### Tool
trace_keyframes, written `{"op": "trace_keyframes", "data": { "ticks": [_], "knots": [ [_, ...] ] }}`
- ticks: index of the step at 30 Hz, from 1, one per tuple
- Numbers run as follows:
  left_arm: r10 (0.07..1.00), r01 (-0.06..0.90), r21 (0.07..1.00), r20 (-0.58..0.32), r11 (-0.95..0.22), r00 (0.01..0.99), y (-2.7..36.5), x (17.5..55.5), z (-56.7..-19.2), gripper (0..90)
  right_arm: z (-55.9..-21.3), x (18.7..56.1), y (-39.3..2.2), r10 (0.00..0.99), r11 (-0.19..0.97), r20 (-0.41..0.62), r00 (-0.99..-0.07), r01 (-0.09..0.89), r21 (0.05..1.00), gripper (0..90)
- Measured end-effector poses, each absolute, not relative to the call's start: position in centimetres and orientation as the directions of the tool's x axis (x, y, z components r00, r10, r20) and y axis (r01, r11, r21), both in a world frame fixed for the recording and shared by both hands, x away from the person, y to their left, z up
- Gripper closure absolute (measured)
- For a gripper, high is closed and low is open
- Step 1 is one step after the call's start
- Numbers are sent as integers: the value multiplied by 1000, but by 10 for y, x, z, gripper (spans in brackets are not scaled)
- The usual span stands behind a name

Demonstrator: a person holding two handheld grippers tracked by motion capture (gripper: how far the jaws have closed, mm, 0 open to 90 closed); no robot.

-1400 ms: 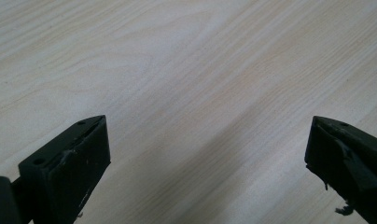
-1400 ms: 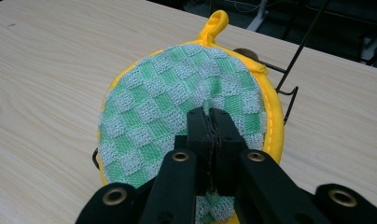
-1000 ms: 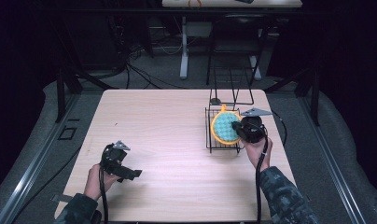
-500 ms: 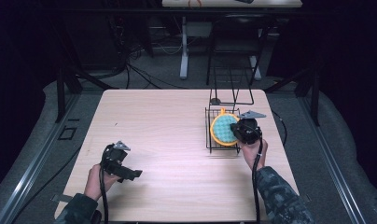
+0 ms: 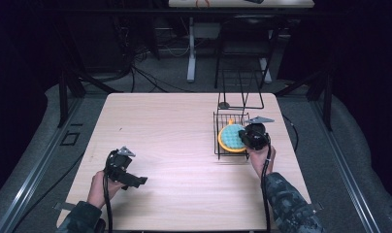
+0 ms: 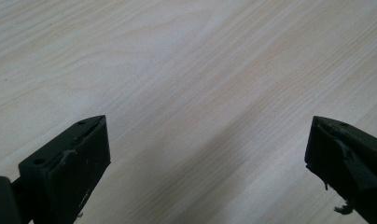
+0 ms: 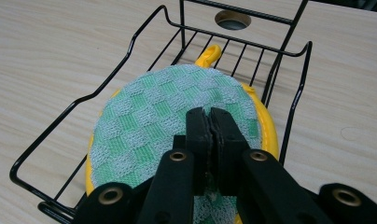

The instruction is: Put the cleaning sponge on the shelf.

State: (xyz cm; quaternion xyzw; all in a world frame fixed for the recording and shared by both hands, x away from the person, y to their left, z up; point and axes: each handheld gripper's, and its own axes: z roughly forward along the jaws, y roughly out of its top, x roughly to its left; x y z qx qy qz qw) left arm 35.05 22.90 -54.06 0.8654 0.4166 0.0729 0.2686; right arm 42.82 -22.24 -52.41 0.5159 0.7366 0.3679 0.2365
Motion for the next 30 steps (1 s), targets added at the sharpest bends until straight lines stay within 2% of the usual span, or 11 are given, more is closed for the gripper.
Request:
{"op": "trace_keyframes", "data": {
  "ticks": [10, 15, 19, 20, 22, 23, 26, 28, 29, 30],
  "knots": [
    [760, 683, 522, -96, -511, 642, 228, 352, -541, 0, -527, 431, -225, 940, 163, 58, -335, 594, 788, 870],
    [762, 685, 519, -97, -510, 641, 228, 351, -542, 0, -528, 431, -227, 939, 147, 78, -336, 595, 790, 840],
    [762, 685, 523, -98, -507, 640, 228, 351, -541, 1, -525, 430, -228, 934, 145, 88, -347, 591, 794, 704],
    [762, 685, 523, -98, -507, 640, 228, 351, -541, 0, -525, 430, -228, 934, 145, 88, -347, 591, 794, 704],
    [761, 684, 522, -99, -509, 641, 228, 352, -541, 0, -523, 428, -226, 928, 154, 89, -363, 588, 794, 611],
    [762, 684, 523, -96, -508, 640, 228, 351, -541, 0, -523, 428, -226, 928, 154, 89, -363, 588, 794, 611],
    [760, 684, 523, -100, -509, 643, 229, 351, -541, 0, -518, 424, -224, 922, 172, 80, -379, 585, 793, 517],
    [760, 682, 525, -96, -510, 642, 230, 350, -541, 1, -515, 421, -223, 917, 170, 89, -388, 584, 794, 452],
    [760, 682, 526, -97, -509, 642, 230, 350, -541, 1, -510, 418, -223, 910, 179, 91, -405, 581, 794, 391],
    [760, 682, 525, -97, -509, 643, 230, 350, -541, 1, -510, 418, -223, 910, 179, 91, -405, 581, 794, 391]
  ]
}}
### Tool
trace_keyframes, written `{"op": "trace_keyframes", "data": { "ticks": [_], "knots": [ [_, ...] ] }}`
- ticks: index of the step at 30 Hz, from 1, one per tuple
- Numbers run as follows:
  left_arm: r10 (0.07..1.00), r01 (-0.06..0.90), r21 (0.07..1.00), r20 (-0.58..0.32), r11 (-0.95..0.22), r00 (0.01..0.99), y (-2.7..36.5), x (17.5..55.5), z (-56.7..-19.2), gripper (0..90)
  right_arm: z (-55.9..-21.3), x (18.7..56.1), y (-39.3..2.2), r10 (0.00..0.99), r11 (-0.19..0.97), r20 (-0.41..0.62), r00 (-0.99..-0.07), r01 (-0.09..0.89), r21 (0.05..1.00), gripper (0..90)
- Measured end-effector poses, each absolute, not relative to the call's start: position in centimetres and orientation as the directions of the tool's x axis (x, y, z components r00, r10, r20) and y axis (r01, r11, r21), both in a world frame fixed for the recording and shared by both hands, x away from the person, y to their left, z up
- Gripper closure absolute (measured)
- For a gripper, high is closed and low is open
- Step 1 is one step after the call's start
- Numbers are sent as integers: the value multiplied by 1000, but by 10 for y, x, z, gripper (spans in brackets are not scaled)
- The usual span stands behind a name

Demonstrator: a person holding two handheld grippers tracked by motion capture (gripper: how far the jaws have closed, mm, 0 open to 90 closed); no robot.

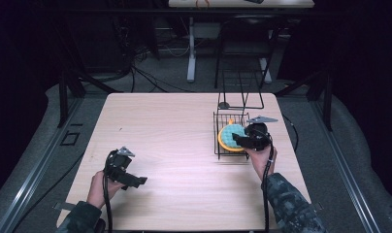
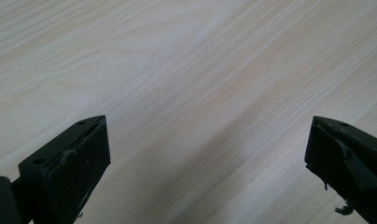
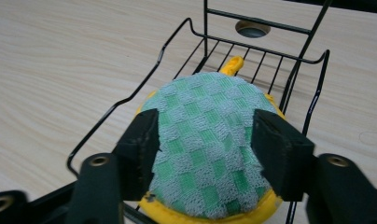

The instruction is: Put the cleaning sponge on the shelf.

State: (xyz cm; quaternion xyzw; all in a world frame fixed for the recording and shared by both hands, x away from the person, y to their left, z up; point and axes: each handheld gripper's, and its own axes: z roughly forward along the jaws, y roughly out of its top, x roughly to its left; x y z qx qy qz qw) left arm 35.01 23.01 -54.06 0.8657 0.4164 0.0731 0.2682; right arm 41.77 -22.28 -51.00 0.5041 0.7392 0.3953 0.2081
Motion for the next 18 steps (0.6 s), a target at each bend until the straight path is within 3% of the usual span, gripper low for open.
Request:
{"op": "trace_keyframes", "data": {
  "ticks": [3, 5, 18],
  "knots": [
    [759, 682, 523, -99, -511, 644, 230, 350, -541, 0, -499, 409, -225, 899, 189, 99, -427, 581, 791, 250],
    [759, 682, 523, -98, -511, 644, 230, 350, -541, 0, -494, 404, -227, 894, 196, 97, -438, 577, 793, 204],
    [752, 677, 522, -98, -519, 652, 227, 352, -541, 1, -466, 368, -241, 873, 245, 79, -481, 573, 782, 70]
  ]
}}
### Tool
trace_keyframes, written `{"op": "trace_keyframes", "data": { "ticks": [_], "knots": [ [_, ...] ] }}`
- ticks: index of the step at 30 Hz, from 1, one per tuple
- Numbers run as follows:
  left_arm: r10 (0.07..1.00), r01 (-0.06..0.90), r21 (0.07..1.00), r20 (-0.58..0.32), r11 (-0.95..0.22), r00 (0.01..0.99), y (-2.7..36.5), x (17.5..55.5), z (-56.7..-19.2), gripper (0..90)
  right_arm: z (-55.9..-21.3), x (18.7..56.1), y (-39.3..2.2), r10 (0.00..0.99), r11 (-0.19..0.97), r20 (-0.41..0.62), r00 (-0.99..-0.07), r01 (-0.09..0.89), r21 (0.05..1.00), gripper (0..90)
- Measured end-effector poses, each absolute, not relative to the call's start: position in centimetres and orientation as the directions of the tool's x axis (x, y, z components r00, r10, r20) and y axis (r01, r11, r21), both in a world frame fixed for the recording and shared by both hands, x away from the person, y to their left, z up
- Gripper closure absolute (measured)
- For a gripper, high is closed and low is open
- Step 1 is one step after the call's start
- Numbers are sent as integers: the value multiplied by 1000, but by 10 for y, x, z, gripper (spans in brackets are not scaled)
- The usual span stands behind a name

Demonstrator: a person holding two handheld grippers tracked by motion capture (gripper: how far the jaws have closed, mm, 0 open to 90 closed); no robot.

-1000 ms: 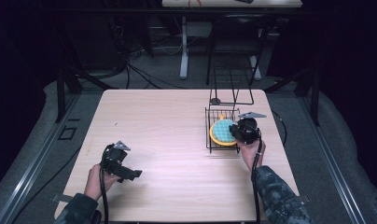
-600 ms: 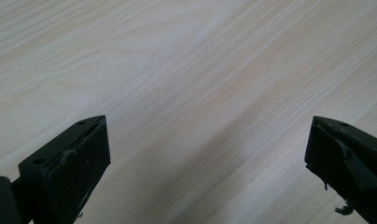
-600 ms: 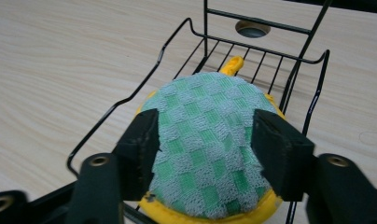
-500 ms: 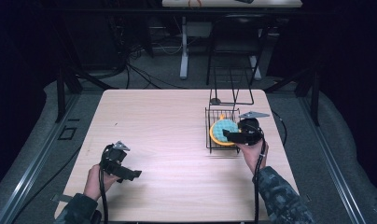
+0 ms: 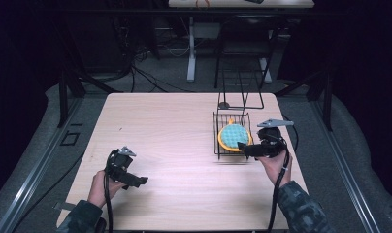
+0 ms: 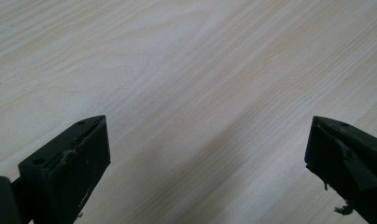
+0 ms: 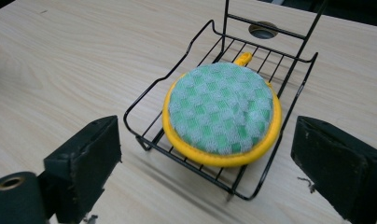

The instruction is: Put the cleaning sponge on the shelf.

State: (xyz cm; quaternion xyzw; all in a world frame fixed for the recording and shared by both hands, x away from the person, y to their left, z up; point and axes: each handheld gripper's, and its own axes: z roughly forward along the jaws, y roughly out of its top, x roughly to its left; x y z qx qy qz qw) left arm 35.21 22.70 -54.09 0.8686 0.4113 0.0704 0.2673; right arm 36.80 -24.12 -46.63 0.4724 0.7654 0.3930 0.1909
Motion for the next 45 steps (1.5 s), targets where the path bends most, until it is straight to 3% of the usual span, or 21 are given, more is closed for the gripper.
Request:
{"op": "trace_keyframes", "data": {
  "ticks": [18, 31, 45],
  "knots": [
    [746, 674, 520, -102, -525, 659, 225, 352, -541, 0, -460, 311, -272, 878, 272, 28, -478, 547, 791, 16],
    [745, 676, 523, -109, -520, 658, 224, 353, -542, 0, -480, 279, -298, 908, 242, 50, -417, 616, 750, 10],
    [738, 670, 515, -101, -534, 667, 222, 355, -543, 0, -509, 281, -315, 924, 252, 51, -379, 704, 664, 36]
  ]
}}
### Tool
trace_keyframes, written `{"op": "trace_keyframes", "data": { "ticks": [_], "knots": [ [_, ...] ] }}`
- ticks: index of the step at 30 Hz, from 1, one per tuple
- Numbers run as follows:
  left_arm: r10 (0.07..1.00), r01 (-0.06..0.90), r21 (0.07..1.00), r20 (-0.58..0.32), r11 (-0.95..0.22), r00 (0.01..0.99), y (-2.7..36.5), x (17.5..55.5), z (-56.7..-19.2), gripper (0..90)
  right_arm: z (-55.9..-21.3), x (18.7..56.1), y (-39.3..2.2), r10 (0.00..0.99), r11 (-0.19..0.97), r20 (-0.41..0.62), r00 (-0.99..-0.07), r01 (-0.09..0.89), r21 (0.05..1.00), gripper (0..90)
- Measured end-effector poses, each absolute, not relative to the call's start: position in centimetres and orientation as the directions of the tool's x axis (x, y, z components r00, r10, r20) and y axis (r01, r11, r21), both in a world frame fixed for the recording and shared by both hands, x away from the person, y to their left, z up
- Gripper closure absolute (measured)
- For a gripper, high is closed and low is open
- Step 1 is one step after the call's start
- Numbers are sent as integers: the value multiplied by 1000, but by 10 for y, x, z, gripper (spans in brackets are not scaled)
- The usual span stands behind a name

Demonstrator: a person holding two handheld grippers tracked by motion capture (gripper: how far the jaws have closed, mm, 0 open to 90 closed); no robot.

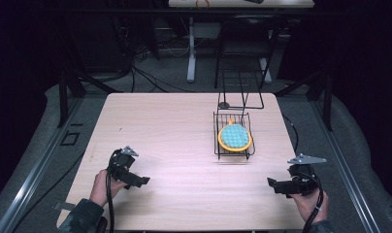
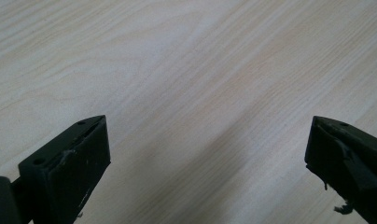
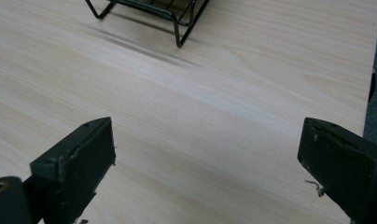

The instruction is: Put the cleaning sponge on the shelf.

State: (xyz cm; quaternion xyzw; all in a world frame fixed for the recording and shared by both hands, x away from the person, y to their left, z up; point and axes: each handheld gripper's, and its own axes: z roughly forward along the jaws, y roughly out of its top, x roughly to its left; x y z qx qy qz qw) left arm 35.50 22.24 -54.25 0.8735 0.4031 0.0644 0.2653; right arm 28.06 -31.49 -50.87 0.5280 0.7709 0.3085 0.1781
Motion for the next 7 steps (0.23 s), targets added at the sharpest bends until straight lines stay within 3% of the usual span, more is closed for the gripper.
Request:
{"op": "trace_keyframes", "data": {
  "ticks": [7],
  "knots": [
    [733, 667, 511, -101, -542, 672, 220, 356, -543, 0, -513, 284, -315, 920, 266, 50, -388, 714, 648, 51]
  ]
}}
